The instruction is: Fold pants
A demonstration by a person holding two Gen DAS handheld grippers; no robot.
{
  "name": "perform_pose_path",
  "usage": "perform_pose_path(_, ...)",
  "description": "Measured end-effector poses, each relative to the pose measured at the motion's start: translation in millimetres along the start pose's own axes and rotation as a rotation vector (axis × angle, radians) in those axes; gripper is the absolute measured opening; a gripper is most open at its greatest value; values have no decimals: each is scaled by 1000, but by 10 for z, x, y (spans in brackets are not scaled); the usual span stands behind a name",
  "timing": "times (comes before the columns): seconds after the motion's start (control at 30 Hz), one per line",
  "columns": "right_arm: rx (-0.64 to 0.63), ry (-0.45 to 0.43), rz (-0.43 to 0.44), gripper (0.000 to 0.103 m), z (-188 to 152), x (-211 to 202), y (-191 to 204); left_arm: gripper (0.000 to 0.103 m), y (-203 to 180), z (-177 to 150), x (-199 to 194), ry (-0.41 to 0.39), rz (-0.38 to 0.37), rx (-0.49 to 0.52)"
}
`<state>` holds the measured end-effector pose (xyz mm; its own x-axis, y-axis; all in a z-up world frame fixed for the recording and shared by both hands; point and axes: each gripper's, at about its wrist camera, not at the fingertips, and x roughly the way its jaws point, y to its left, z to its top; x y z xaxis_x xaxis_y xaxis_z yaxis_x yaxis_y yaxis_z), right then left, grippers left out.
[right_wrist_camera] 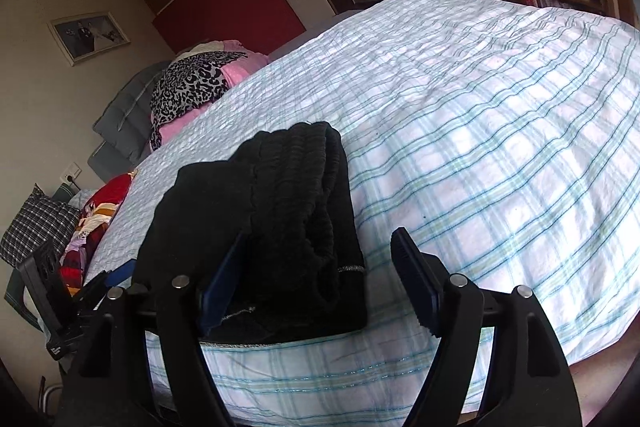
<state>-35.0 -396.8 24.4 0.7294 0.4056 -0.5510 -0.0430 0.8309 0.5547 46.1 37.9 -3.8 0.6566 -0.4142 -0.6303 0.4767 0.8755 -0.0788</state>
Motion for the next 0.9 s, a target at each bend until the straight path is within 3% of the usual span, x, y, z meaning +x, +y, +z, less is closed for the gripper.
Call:
perform_pose_path(0.1,45,14,95,90,203,47,-33,86,111,124,-73,-26,-22,-55)
perform_pose_path(0.2,20,74,99,91,347,273,-27,88,244,242,-35,-19,-55,-117)
perform_pose_path(0.33,46,194,103,92,372,653,-106,88,403,347,154,37,-81,-171)
perform_pose_path(0.6,-37,263,122,97,288,855,50,89,731,287,563,181,-213,-386)
perform_pose_path(0.73,-76,303,163,96,252,936,124,91,798,298,596,198,-279,-420)
perform_pose_path(0.83,-90,316,192,77,230,967,169,89,800,315,603,202,-322,-412)
perform_pose_path(0.9,-98,314,194,61,223,956,166,77,789,316,595,203,-356,-408)
